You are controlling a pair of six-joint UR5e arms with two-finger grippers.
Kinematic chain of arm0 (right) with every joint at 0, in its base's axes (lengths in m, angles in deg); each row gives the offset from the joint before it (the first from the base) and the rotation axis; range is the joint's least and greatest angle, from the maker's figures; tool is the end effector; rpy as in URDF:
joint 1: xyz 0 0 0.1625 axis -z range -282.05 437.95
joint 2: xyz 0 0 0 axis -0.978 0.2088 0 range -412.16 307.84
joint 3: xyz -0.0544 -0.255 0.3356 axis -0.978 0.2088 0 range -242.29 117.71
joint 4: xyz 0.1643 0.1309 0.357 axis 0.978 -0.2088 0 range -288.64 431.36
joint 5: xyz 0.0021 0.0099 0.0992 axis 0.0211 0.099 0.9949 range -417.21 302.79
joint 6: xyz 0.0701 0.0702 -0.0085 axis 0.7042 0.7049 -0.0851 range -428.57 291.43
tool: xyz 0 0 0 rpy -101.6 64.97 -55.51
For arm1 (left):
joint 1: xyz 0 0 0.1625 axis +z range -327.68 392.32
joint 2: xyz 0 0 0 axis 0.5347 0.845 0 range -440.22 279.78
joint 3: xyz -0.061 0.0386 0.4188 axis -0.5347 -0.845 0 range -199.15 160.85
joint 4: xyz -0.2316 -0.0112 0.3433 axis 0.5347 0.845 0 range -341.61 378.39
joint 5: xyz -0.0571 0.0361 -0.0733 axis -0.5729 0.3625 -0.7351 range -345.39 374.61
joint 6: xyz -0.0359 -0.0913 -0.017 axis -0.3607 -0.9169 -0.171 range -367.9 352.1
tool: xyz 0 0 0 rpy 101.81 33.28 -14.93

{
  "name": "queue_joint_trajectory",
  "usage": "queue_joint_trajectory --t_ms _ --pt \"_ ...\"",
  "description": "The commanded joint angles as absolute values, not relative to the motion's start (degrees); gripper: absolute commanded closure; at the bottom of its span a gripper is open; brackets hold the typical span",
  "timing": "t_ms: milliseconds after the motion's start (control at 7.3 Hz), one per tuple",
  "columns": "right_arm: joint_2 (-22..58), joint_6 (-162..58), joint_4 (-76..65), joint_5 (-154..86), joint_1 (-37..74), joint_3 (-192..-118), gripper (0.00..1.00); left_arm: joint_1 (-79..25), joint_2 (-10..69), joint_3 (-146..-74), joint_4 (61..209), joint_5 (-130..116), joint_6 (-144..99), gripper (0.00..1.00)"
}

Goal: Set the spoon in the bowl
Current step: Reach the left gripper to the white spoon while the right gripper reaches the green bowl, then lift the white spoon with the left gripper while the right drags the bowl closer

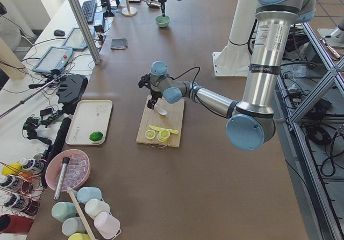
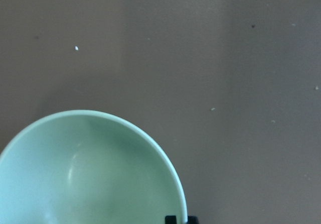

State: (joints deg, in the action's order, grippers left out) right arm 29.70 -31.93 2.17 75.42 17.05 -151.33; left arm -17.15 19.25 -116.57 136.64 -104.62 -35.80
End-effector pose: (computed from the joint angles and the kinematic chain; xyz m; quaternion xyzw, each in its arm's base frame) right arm -0.2205 -0.5316 0.5521 -0.0022 -0.4185 -0.0283 0.9078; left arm 0.3106 -0.4937 0.4584 0.1762 0.4015 0.1945 0.8774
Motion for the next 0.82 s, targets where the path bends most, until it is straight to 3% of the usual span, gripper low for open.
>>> queue_joint_trajectory --t_ms 0,137,274,411,685 --pt "27.39 -19.16 1.93 75.24 22.90 -158.41 1.00 -16.28 22.25 -113.38 136.77 -103.60 -35.85 0.05" --pt "24.59 -11.00 2.01 74.11 27.02 -159.83 1.00 -16.19 22.61 -111.97 136.86 -103.60 -35.59 0.13" --pt "21.78 -4.05 1.92 71.83 31.24 -161.41 1.00 -16.11 22.88 -111.78 136.86 -103.60 -35.67 0.27" --pt "18.88 2.11 1.92 69.81 34.50 -162.12 1.00 -15.06 22.88 -111.43 136.86 -102.73 -35.76 0.27" --pt "13.34 11.02 1.57 64.47 41.79 -162.05 1.00 -13.56 22.88 -111.17 136.86 -101.05 -35.94 0.49"
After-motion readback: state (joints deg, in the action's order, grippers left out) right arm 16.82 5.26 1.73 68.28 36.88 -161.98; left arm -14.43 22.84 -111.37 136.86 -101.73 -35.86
